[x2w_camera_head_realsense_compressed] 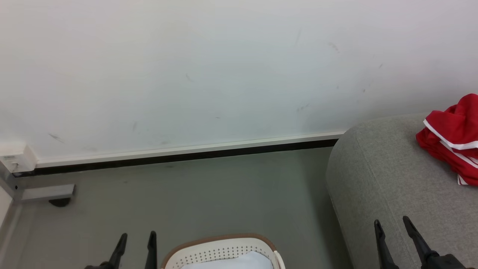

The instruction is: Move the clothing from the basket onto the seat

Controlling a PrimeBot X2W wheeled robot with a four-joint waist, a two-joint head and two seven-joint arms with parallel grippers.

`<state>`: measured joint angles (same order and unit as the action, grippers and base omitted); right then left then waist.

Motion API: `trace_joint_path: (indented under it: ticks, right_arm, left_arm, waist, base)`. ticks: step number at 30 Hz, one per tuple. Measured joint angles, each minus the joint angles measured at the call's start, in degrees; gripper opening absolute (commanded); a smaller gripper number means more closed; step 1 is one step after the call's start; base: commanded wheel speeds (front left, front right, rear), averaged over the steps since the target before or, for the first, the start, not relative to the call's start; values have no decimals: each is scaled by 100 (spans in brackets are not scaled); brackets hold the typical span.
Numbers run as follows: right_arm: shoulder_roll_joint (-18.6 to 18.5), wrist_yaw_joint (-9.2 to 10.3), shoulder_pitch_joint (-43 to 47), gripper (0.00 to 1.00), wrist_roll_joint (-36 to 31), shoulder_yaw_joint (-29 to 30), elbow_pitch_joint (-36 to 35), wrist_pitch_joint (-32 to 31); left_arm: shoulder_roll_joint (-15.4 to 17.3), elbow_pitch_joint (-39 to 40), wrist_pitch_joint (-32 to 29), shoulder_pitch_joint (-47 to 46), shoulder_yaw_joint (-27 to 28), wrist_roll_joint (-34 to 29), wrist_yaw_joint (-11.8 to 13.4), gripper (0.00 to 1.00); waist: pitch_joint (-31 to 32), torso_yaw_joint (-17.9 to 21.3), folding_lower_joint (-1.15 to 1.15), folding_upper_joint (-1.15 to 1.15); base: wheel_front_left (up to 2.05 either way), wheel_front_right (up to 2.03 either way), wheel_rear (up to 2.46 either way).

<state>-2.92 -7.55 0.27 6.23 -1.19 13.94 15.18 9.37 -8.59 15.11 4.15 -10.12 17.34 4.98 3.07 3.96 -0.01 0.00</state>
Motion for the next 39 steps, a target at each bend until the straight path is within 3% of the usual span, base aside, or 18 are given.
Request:
trace_joint_path:
  ticks: [19, 20, 26, 39]
  right_arm:
    - [3, -1, -99, 100, 94, -146, 313, -1]
    - [4, -1, -104, 0, 96, -160, 324, 0]
    - [32, -1, 74, 0, 170, -175, 561, -57]
    - [40, -1, 24, 0, 1617, -18, 488, -411]
  left_arm:
    - [-444, -233, 1, 3, 479, -544, -397, 100]
    - [-458, -244, 0, 3, 489, -559, -407, 0]
    - [-517, -510, -57, 88, 457, -472, -397, 0]
    - [-535, -541, -417, -30, 660, 898, -549, 0]
  waist:
    - [13, -128, 1, 0]
    - [14, -138, 1, 0]
    - [8, -144, 1, 0]
    - [-26, -170, 1, 0]
  base:
    - [0, 0, 0]
    - [0, 0, 0]
    - [0, 0, 0]
    - [0, 0, 0]
